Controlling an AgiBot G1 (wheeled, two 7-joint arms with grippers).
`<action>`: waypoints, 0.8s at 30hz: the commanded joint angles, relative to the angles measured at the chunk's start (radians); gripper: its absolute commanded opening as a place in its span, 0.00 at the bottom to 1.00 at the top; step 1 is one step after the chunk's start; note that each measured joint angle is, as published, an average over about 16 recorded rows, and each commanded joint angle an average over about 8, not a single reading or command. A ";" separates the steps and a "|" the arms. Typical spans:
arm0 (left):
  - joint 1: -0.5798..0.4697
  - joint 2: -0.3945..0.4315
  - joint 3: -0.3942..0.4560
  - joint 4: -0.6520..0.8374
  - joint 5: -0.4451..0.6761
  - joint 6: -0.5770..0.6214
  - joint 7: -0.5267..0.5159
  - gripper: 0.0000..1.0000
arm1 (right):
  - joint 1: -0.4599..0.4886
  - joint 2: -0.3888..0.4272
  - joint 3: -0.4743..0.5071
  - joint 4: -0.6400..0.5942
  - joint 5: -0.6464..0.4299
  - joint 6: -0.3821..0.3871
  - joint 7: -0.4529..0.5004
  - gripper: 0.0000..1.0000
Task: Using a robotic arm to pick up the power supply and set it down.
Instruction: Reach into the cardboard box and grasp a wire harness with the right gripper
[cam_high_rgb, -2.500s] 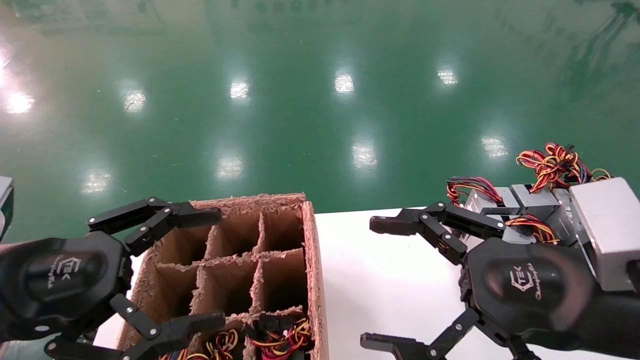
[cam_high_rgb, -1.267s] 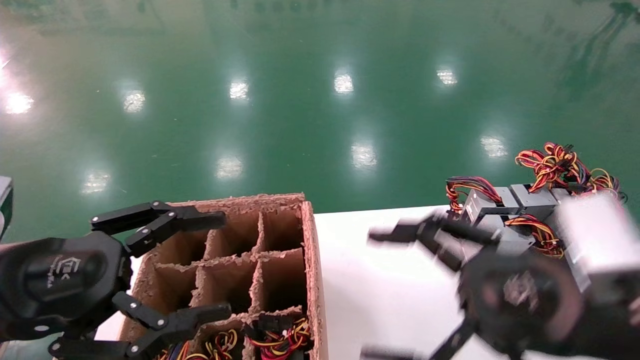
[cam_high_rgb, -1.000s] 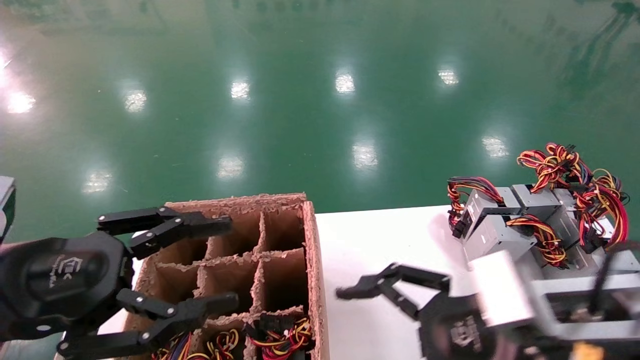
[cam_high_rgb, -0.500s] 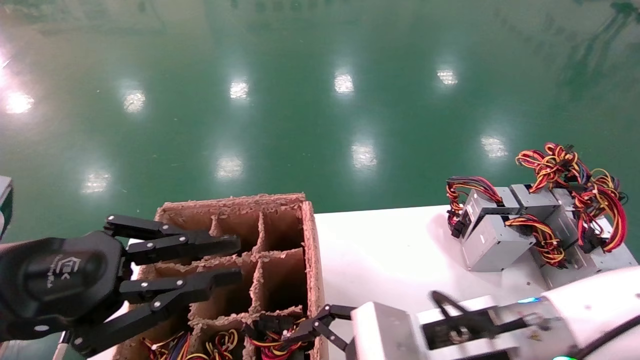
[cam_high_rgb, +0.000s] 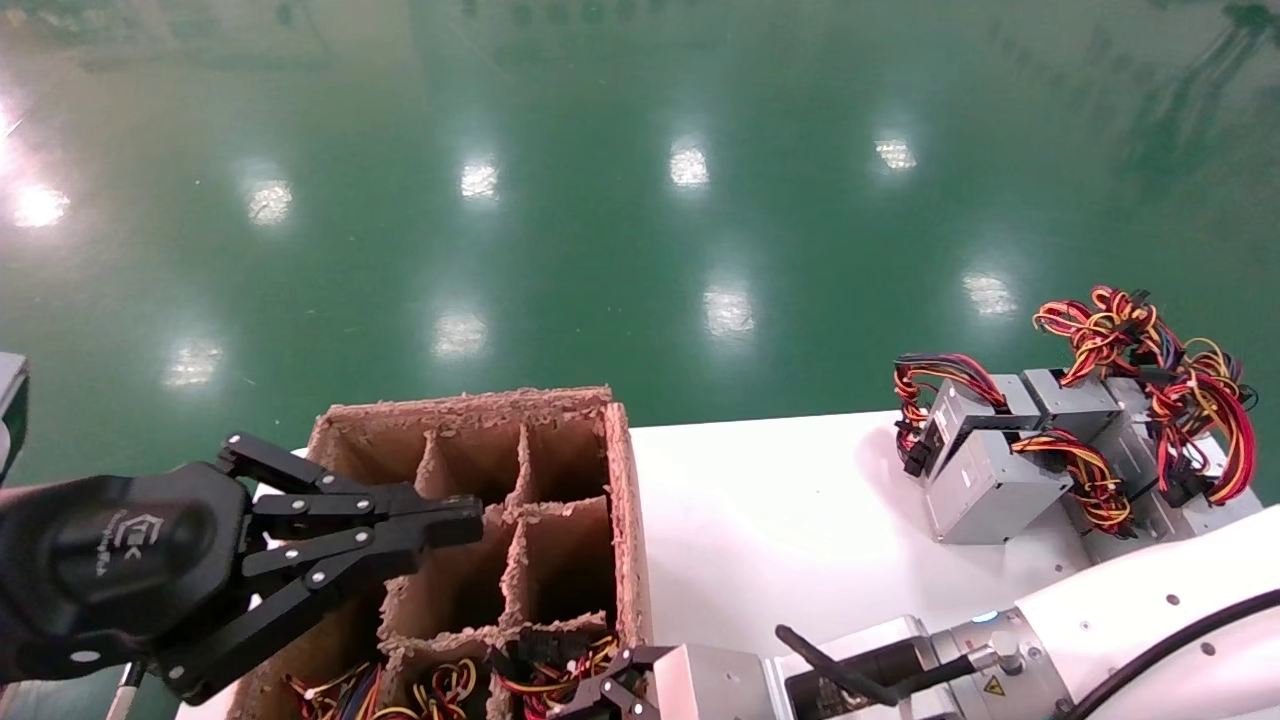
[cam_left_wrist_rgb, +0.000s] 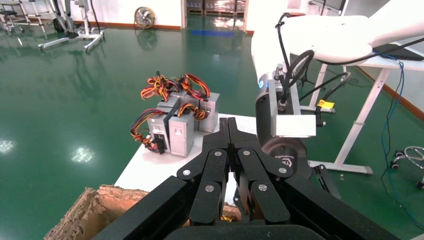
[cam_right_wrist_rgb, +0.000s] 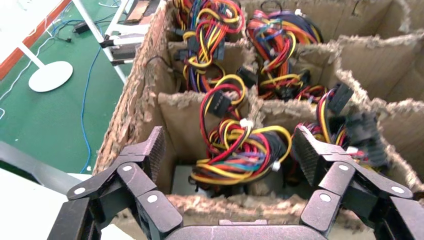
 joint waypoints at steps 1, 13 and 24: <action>0.000 0.000 0.000 0.000 0.000 0.000 0.000 0.00 | 0.002 -0.003 -0.005 -0.009 -0.006 -0.006 -0.005 0.00; 0.000 0.000 0.000 0.000 0.000 0.000 0.000 0.00 | 0.030 -0.022 -0.021 -0.051 -0.020 -0.030 -0.028 0.00; 0.000 0.000 0.000 0.000 0.000 0.000 0.000 0.00 | 0.041 -0.020 -0.037 -0.045 -0.031 -0.035 -0.017 0.00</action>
